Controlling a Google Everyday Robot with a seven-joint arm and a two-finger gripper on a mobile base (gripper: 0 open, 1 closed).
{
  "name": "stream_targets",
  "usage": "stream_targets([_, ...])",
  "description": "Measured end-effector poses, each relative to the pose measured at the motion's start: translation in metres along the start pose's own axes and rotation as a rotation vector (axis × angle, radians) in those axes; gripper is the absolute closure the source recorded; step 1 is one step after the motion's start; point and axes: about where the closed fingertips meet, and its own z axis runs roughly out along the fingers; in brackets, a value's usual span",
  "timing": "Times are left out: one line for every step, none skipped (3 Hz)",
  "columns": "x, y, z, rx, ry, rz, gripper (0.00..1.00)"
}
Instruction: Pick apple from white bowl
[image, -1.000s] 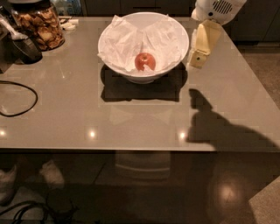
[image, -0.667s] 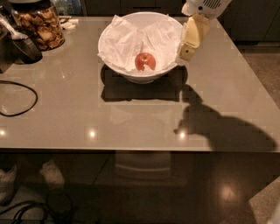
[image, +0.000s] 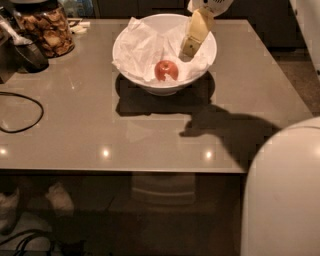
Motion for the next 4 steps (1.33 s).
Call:
stream_targets([-0.013, -0.012, 0.010, -0.011, -0.025, 0.001, 0.00])
stream_targets([-0.021, -0.019, 0.024, -0.035, -0.042, 0.010, 0.00])
stream_targets([-0.027, -0.024, 0.036, -0.050, -0.050, 0.019, 0.05])
stream_targets([-0.030, -0.030, 0.047, -0.056, -0.048, 0.027, 0.11])
